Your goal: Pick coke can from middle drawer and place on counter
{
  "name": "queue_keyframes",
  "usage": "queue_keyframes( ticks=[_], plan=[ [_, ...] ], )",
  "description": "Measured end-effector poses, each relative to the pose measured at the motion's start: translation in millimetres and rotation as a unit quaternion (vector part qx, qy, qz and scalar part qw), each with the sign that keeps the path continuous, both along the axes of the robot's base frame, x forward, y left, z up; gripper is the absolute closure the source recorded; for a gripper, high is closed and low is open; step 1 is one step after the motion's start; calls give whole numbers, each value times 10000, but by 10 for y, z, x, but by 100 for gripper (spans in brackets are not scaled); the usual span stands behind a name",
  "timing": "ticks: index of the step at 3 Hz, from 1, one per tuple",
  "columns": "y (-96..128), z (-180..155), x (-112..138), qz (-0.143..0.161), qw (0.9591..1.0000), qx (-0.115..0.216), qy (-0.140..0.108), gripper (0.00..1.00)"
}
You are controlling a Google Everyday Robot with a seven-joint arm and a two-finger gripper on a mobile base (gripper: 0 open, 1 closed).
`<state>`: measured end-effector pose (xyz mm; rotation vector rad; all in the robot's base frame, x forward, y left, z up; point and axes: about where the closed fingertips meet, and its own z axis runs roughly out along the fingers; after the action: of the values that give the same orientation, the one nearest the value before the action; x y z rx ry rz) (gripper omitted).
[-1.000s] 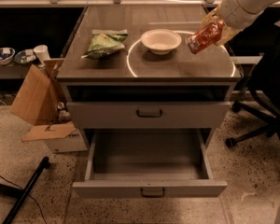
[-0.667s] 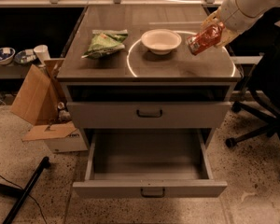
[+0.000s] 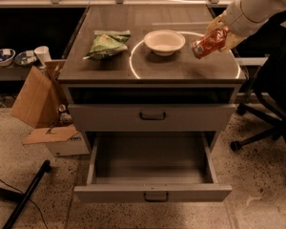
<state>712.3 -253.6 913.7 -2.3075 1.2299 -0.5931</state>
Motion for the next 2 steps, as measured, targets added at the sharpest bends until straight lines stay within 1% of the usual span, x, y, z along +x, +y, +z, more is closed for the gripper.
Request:
queue_keyframes(
  ticks=[1, 2],
  plan=[
    [3, 3, -5, 7, 10000, -7, 4, 28],
    [4, 3, -5, 7, 10000, -7, 4, 4]
  ],
)
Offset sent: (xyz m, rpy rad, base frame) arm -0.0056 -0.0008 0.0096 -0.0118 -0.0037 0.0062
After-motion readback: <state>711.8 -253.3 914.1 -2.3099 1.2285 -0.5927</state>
